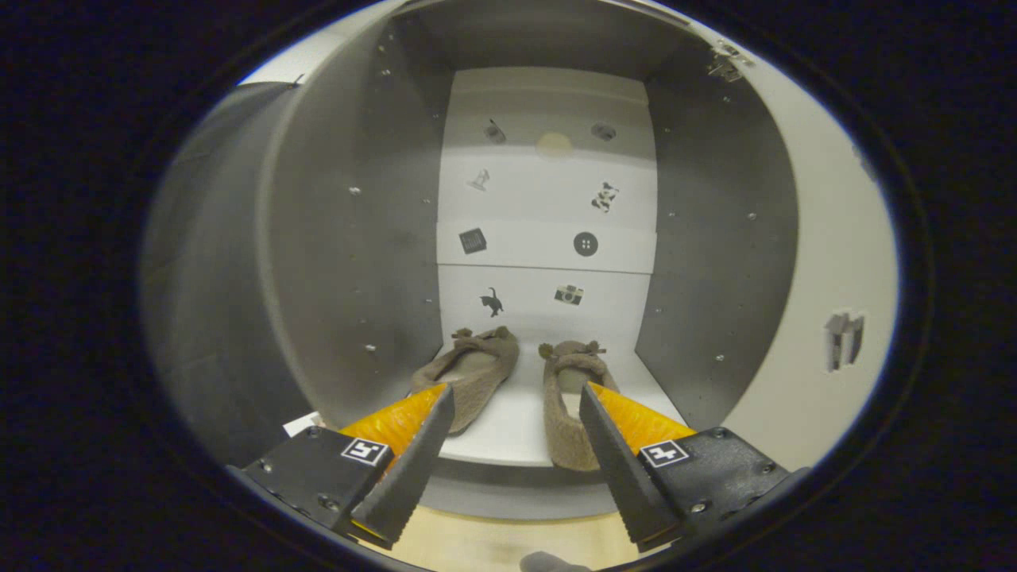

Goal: Open the shoe cabinet door, grab the shoes and put them into the shoe cabinet, then close the shoe cabinet door.

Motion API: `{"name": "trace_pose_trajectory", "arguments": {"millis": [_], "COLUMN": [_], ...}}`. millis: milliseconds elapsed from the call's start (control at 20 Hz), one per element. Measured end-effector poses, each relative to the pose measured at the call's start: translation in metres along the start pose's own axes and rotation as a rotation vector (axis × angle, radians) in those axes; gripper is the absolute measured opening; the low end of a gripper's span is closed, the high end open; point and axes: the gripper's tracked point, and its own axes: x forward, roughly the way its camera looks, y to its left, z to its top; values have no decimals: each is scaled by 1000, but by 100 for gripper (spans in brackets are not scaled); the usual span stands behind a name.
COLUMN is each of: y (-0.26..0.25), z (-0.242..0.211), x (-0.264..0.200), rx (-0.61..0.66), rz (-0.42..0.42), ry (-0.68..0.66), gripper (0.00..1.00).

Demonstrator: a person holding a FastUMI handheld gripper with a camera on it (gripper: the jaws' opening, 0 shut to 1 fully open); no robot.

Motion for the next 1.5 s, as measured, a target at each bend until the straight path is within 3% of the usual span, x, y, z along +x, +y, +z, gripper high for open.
{"name": "trace_pose_trajectory", "arguments": {"millis": [850, 1250, 1500], "y": [-20, -113, -201], "z": [-27, -37, -44], "x": [-276, -378, -412], "rx": [8, 48, 84], "rz": [37, -78, -192], "ry": [-120, -136, -137], "gripper": [100, 100, 100]}}
